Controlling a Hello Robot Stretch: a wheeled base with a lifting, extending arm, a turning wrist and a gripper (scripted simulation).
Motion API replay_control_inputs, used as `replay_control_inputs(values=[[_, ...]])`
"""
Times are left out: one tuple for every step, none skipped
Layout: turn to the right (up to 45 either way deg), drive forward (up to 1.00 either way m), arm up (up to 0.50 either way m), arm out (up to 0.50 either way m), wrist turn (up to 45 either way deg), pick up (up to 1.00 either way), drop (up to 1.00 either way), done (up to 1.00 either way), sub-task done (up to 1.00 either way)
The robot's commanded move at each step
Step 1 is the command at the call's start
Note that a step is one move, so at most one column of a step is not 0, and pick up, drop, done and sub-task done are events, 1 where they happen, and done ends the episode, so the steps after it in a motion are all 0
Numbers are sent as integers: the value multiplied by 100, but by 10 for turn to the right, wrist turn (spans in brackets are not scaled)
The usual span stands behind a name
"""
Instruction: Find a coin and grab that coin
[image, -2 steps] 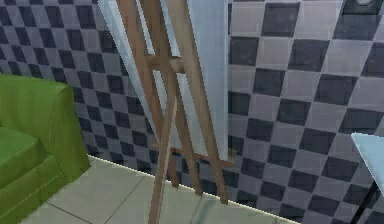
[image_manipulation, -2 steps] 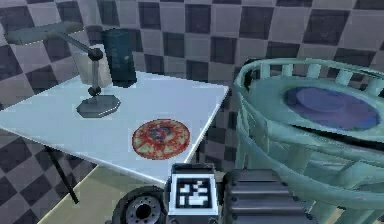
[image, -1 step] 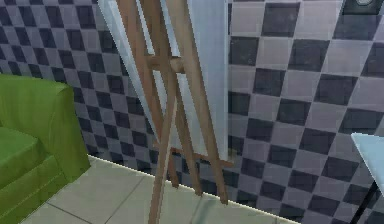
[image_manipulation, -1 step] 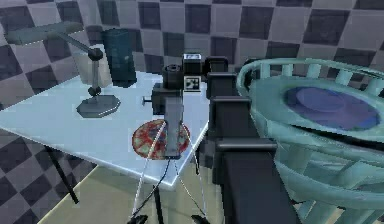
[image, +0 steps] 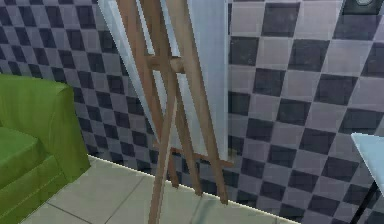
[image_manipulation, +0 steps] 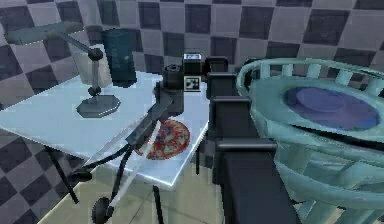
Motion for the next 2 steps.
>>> replay_control_inputs(values=[[0,0,0,0,450,0,0,0,0],[0,0,0,0,450,0,0,0,0]])
